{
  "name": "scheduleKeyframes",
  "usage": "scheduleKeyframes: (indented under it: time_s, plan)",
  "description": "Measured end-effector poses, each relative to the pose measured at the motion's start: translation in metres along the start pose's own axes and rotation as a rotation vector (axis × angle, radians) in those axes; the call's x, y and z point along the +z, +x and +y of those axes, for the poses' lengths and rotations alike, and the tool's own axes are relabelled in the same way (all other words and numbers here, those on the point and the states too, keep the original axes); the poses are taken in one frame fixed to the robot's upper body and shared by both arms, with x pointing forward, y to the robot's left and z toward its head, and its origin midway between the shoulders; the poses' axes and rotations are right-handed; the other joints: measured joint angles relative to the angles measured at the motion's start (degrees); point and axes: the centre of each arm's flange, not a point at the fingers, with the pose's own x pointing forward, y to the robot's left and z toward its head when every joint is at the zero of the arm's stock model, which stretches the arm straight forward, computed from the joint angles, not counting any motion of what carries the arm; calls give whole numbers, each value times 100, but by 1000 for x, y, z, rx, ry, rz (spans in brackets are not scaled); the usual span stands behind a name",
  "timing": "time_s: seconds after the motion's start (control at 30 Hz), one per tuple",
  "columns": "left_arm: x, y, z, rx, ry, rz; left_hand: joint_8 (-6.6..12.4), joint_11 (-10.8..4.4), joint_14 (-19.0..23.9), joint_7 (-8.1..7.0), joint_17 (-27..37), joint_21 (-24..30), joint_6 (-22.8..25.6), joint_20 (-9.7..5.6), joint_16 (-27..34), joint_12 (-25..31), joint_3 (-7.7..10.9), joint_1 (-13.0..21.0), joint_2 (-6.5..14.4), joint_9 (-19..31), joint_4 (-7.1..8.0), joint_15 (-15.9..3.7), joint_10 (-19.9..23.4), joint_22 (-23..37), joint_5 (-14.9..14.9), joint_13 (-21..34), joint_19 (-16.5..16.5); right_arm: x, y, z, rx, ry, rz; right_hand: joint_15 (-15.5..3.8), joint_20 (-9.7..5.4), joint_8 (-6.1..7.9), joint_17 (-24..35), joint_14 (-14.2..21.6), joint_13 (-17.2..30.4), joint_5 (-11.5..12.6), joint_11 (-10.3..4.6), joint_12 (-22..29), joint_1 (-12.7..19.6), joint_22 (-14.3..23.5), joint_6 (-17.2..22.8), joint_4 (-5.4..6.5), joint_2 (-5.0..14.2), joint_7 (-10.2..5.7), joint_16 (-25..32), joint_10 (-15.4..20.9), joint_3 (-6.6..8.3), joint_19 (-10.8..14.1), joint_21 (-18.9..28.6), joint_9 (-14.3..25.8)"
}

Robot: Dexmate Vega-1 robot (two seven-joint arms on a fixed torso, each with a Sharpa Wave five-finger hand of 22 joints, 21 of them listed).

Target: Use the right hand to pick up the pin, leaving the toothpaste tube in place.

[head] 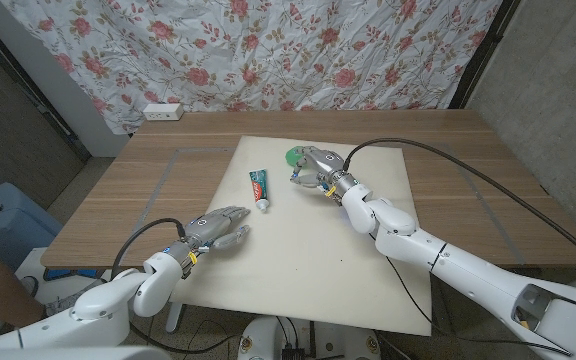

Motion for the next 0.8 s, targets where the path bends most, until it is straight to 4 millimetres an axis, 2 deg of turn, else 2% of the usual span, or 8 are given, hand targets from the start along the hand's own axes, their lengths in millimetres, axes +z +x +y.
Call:
scheduleKeyframes:
  time_s: [0.1,0.17,0.3,0.8]
  plan:
    - [0,0,1,1,0,0,16,0,31,31,-9,-3,31,7,0,0,0,0,0,0,0,-31,0,1,0,0,7,1,0,-1,-12,12,-3,0,0,0,0,0,0,0,0,0,0,0,0,0,0,0,0,0,0,0,0,0]
    - [-1,0,-1,-8,-8,7,21,0,31,28,-10,-12,34,17,0,0,15,0,0,0,-15,-31,0,1,0,0,16,-2,-2,9,0,24,11,0,0,0,0,0,0,0,-22,0,0,0,0,0,0,0,0,22,0,0,0,0]
    - [-1,0,-1,-11,-11,9,24,-32,31,11,-10,-14,74,17,-1,0,22,26,26,0,-22,-31,32,1,0,0,16,-3,-3,11,-8,39,14,0,0,-1,0,0,0,0,-41,0,0,0,0,0,0,0,0,41,0,0,0,-1]
    - [-2,1,-2,-14,-21,19,24,0,30,30,-14,-42,135,17,0,-1,62,48,16,-2,-112,-31,63,6,0,-4,13,-7,-3,22,-17,58,18,0,0,-13,0,0,0,0,-41,0,0,0,0,0,0,0,0,41,0,0,0,-25]
